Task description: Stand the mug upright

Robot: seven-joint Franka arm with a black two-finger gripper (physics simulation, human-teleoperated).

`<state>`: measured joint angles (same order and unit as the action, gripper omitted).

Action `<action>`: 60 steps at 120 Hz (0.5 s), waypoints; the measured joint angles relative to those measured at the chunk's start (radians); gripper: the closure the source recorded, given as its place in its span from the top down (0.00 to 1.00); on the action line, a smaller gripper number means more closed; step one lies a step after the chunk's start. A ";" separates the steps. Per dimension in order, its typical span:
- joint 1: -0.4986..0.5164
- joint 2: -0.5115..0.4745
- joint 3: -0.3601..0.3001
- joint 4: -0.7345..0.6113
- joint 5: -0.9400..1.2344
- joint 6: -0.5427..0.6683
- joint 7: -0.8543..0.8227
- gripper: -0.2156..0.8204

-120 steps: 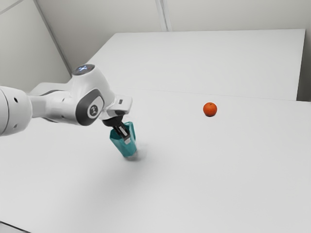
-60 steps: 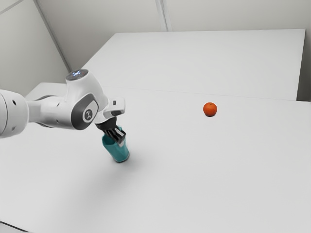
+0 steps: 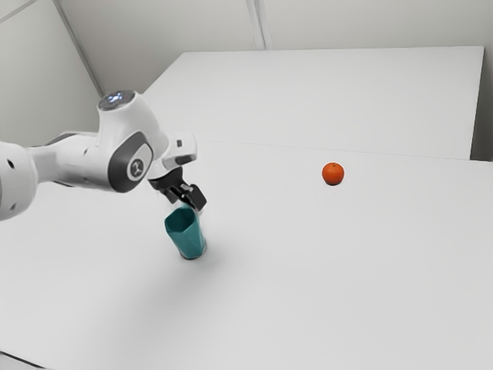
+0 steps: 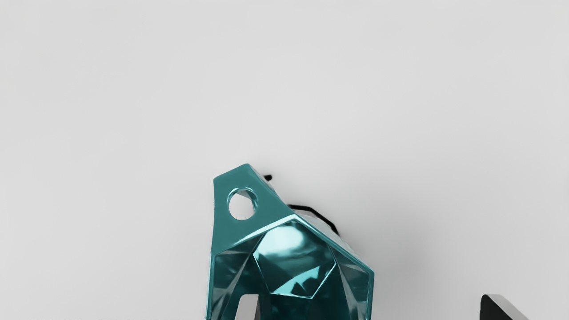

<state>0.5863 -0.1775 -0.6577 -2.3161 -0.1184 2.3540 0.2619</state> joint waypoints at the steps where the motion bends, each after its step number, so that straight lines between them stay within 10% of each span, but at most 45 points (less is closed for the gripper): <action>1: 0.000 -0.002 0.001 0.004 -0.001 -0.005 -0.001 0.73; 60: 0.011 0.051 0.029 0.546 0.005 -0.449 -0.038 0.78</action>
<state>0.5969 -0.1263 -0.6286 -1.7700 -0.1130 1.9053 0.2234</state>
